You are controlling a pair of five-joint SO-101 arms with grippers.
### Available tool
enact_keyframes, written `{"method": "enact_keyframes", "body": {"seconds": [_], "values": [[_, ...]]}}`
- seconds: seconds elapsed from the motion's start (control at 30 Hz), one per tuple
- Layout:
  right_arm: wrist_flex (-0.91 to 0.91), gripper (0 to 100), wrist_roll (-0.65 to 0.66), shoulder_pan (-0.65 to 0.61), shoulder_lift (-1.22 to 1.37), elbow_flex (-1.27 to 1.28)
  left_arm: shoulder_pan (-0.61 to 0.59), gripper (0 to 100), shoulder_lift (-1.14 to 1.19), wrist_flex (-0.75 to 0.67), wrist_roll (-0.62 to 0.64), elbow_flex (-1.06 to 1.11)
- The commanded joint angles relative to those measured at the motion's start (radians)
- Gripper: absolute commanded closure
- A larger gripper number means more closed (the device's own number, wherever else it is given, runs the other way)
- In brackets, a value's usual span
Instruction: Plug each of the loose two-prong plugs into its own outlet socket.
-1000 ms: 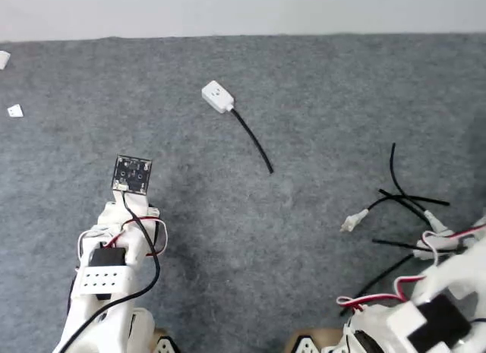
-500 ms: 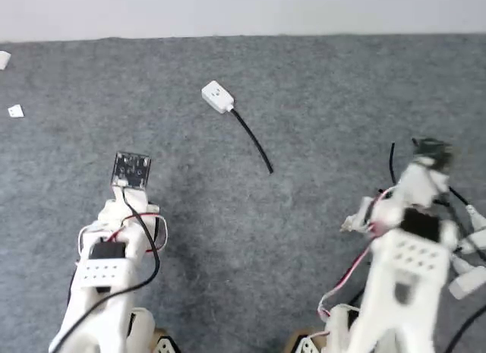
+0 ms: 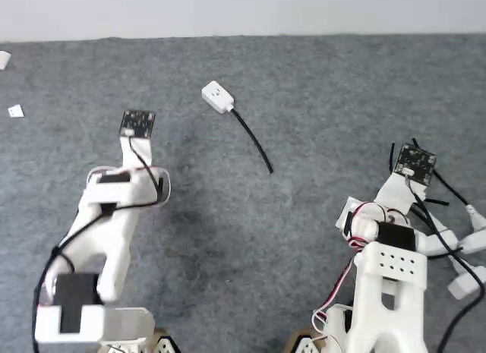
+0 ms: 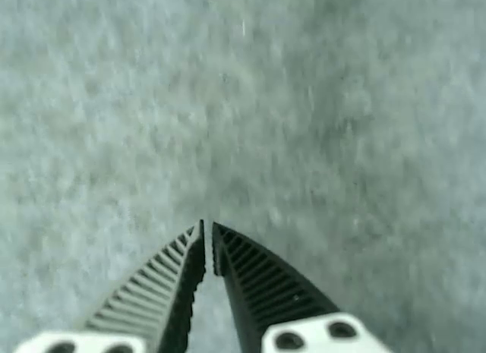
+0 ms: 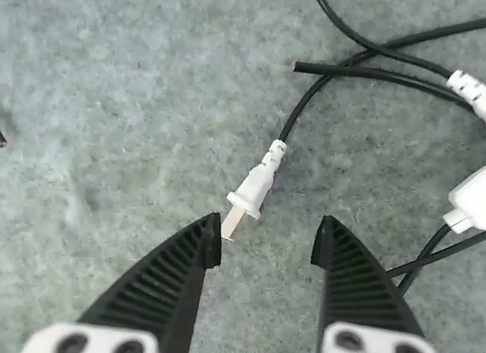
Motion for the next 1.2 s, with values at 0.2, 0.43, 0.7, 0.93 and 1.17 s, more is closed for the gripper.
{"method": "enact_keyframes", "body": {"seconds": [0.2,0.43,0.7,0.93,1.17], "values": [[-0.028,87.6,-0.012,0.053,0.163,-0.081,0.087,98,0.387,0.126,0.012,-0.611],[-0.077,87.6,-0.012,0.059,0.226,-0.094,0.144,98,0.778,0.457,0.081,-1.236],[-0.094,87.6,0.014,0.039,0.229,-0.089,0.176,89,1.069,0.738,0.215,-1.813],[-0.094,87.6,0.015,0.038,0.229,-0.087,0.121,87,1.255,0.941,0.204,-2.230],[-0.093,87.6,0.015,0.036,0.229,-0.086,0.069,87,1.372,0.882,0.374,-2.436]]}}
